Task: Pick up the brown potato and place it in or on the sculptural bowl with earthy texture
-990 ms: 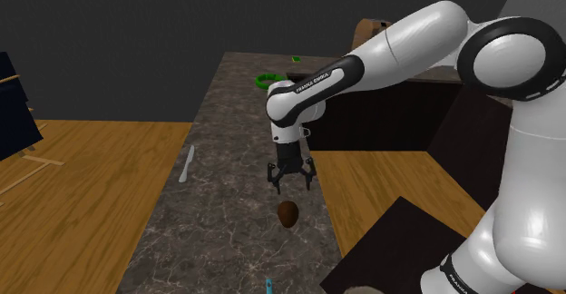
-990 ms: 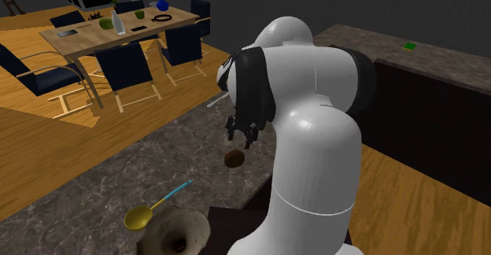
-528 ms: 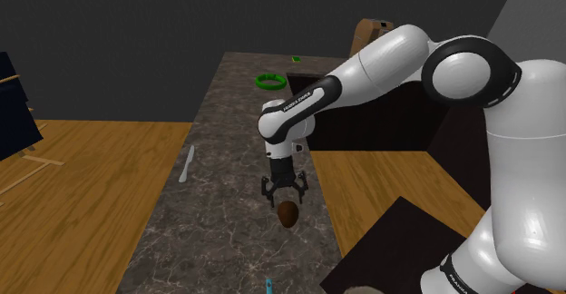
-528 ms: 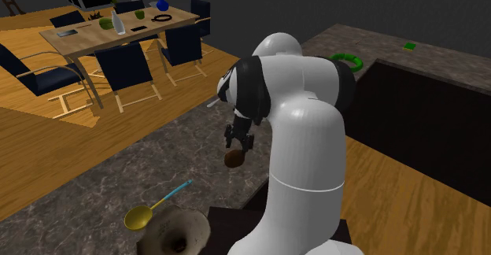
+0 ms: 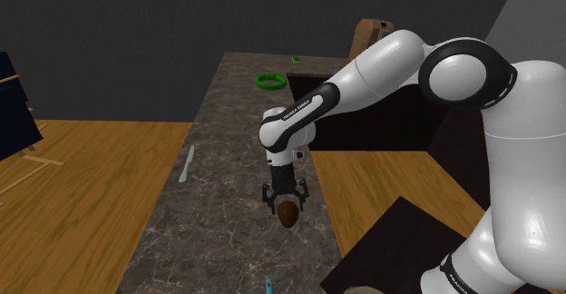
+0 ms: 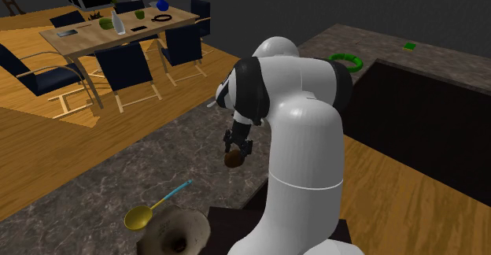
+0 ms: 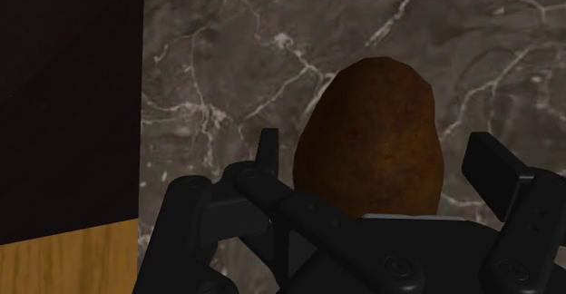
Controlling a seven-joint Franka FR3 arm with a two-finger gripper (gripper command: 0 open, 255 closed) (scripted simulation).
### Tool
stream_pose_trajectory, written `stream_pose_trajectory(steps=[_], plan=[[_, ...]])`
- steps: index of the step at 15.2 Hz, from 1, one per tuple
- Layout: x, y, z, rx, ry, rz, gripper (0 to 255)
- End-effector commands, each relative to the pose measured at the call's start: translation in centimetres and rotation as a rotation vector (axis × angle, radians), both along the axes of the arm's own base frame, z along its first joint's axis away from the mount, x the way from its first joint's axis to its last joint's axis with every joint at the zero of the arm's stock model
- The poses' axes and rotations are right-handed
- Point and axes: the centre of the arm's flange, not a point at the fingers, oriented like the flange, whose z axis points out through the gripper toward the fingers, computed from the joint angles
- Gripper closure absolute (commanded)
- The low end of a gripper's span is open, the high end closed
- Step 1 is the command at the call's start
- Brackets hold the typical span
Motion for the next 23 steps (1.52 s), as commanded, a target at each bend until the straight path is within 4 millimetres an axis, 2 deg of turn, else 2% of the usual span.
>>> stream_pose_trajectory(steps=[1, 3, 4, 13, 23], plan=[[0.0, 0.0, 0.0, 0.000, 0.000, 0.000, 0], [0.0, 0.0, 0.0, 0.000, 0.000, 0.000, 0], [0.0, 0.0, 0.0, 0.000, 0.000, 0.000, 255], [0.0, 0.0, 0.0, 0.000, 0.000, 0.000, 255], [0.0, 0.0, 5.3, 0.000, 0.000, 0.000, 255]])
